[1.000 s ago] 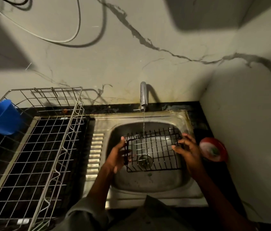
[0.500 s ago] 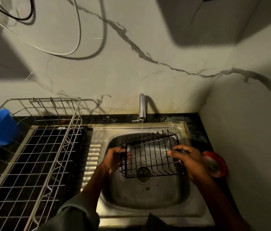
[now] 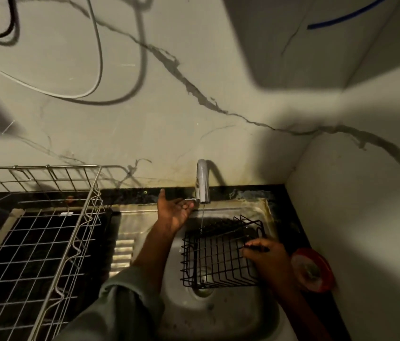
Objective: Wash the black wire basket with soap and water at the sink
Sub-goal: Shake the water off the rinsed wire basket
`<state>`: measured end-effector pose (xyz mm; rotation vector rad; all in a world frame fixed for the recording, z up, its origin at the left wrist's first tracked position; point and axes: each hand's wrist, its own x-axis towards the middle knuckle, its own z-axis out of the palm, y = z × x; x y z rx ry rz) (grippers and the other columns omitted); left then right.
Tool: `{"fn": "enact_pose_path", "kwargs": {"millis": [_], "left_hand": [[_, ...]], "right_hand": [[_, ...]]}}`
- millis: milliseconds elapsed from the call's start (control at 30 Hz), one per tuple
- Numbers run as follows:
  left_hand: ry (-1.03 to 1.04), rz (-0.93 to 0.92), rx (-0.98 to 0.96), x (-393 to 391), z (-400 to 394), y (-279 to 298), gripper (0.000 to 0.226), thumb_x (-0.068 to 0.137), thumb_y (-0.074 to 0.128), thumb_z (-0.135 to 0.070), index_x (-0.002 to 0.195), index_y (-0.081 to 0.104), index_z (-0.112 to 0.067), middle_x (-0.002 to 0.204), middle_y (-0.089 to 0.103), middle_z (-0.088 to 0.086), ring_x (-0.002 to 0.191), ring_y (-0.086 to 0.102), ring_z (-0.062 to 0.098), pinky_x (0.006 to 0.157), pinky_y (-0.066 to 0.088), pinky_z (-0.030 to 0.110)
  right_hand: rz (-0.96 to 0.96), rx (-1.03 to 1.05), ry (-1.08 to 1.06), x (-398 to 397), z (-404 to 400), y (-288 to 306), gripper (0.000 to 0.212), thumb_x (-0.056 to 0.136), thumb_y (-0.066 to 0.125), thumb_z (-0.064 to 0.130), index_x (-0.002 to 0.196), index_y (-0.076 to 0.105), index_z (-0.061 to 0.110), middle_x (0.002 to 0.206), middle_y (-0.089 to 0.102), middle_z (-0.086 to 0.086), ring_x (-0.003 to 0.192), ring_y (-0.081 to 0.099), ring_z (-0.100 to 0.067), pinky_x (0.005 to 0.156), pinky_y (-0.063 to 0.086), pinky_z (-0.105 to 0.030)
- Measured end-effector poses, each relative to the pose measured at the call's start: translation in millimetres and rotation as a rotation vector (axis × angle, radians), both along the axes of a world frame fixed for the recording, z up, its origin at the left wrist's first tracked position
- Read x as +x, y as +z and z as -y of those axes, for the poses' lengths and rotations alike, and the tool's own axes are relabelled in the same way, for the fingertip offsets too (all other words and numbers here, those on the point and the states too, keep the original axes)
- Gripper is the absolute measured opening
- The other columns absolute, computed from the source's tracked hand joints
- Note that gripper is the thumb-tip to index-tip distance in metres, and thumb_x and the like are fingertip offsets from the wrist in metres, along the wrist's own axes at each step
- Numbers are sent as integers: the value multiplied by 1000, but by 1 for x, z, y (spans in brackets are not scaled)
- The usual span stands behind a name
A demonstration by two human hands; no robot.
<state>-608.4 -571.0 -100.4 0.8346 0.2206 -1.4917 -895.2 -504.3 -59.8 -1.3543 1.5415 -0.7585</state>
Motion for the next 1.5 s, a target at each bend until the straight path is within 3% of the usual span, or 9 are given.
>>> {"fn": "enact_pose_path", "kwargs": {"millis": [400, 533, 633, 867, 1000, 1133, 1300, 1367, 1500], "left_hand": [[-394, 735, -149, -26, -15, 22, 90, 88, 47, -83, 149, 53, -18, 146, 62, 9, 138, 56, 29, 119, 37, 56], [-351, 965, 30, -19, -64, 28, 46, 103, 45, -61, 126, 65, -25, 134, 67, 11, 114, 65, 22, 89, 51, 36], [-411, 941, 284, -23, -115, 17, 78, 74, 58, -90, 114, 72, -24, 115, 73, 14, 103, 69, 32, 86, 57, 45], [-529, 812, 316, -56, -164, 27, 95, 35, 84, -76, 115, 71, -25, 113, 75, 14, 102, 71, 34, 87, 57, 47], [-269, 873, 175, -51, -168, 35, 85, 43, 89, -59, 119, 71, -26, 102, 71, 18, 79, 67, 35, 65, 55, 41], [-77, 1069, 42, -54, -175, 41, 55, 72, 82, -39, 120, 69, -17, 106, 77, 12, 103, 71, 39, 85, 58, 53], [-120, 1208, 88, -73, -199, 46, 36, 96, 71, -18, 132, 66, -19, 117, 73, 3, 108, 69, 24, 82, 53, 32], [-65, 1221, 36, -71, -210, 58, 29, 95, 72, -18, 124, 66, -20, 115, 72, 2, 106, 68, 22, 87, 53, 37], [9, 1290, -48, -72, -224, 84, 20, 95, 71, -13, 105, 59, -26, 102, 69, -2, 95, 66, 18, 79, 52, 31]], "right_hand": [[56, -11, -53, 4, -8, -4, 17, 67, 84, -4, 73, 75, 9, 70, 74, -2, 70, 69, -19, 59, 52, -17], [114, -51, -100, -7, -17, 4, 25, 68, 83, -6, 83, 67, 6, 81, 70, -8, 76, 66, -21, 59, 48, -16], [227, -43, -113, -19, -21, 9, 46, 72, 80, -9, 99, 58, 22, 98, 66, -3, 87, 65, -18, 68, 50, -28], [329, 77, -62, -42, -23, 16, 58, 73, 86, 14, 119, 56, 33, 128, 62, 2, 114, 60, -18, 96, 53, -41], [347, -3, 58, -38, -27, 36, 66, 64, 82, 56, 123, 55, 41, 125, 56, 19, 114, 57, -5, 95, 54, -35], [271, -150, 129, -36, -50, 41, 48, 96, 66, 40, 136, 41, 44, 119, 39, 39, 103, 44, 20, 81, 36, -4], [154, -114, 57, -22, -82, 29, 57, 84, 56, 73, 130, 57, 40, 124, 64, 7, 117, 61, -16, 85, 47, -18], [155, -176, -30, -12, -94, 41, 18, 94, 62, 51, 111, 58, 46, 110, 65, 16, 100, 60, 0, 75, 43, -12], [176, -315, -89, -3, -121, 51, 47, 94, 58, 56, 138, 44, 52, 124, 49, 45, 116, 47, 19, 93, 39, -11]]}}
